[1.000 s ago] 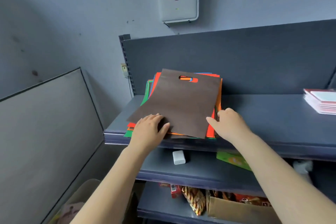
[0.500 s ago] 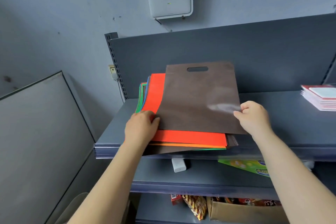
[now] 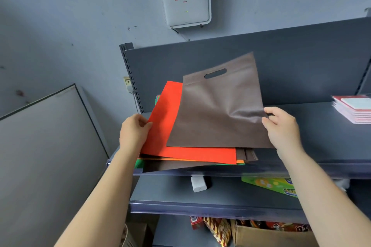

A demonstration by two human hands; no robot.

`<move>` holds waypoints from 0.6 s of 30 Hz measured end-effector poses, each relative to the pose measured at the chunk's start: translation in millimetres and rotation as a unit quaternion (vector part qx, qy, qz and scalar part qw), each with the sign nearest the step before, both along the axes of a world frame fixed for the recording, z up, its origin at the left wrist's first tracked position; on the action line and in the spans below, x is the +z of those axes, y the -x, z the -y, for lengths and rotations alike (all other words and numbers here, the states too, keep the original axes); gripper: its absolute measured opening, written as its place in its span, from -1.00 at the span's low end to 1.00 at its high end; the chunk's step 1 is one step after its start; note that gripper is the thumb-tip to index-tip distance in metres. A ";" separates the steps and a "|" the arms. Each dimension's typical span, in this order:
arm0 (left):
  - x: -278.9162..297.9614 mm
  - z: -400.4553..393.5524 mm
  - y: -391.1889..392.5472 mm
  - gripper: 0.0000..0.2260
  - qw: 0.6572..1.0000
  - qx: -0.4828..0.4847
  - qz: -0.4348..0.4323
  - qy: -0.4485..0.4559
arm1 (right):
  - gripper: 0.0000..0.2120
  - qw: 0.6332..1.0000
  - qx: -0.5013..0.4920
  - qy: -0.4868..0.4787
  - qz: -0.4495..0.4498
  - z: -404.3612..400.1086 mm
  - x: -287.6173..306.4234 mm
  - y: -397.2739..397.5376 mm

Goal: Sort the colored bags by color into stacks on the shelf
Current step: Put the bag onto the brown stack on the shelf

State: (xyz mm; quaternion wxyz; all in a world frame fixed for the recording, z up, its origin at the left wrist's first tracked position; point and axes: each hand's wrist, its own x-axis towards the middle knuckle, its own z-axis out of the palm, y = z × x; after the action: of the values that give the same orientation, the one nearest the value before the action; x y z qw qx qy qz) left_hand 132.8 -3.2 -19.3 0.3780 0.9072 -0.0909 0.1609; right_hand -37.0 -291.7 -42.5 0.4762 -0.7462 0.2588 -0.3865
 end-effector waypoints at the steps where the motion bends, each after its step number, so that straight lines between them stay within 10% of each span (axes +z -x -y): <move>1: 2.8 -1.1 5.9 -0.90 0.999 -0.005 0.023 0.031 | -0.71 1.000 0.007 -0.014 0.014 -1.5 0.5 2.4; 18: -21.5 -147.6 236.4 -0.81 0.889 0.221 0.182 0.358 | -0.71 0.886 0.381 -0.253 0.076 -145.5 -7.1 51.4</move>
State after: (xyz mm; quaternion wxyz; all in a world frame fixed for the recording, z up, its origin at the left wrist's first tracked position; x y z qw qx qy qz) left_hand -103.6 144.4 -40.9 0.6083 0.6617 0.1088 0.4247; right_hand -88.4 -146.2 -49.5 0.7776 -0.6099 0.0065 -0.1527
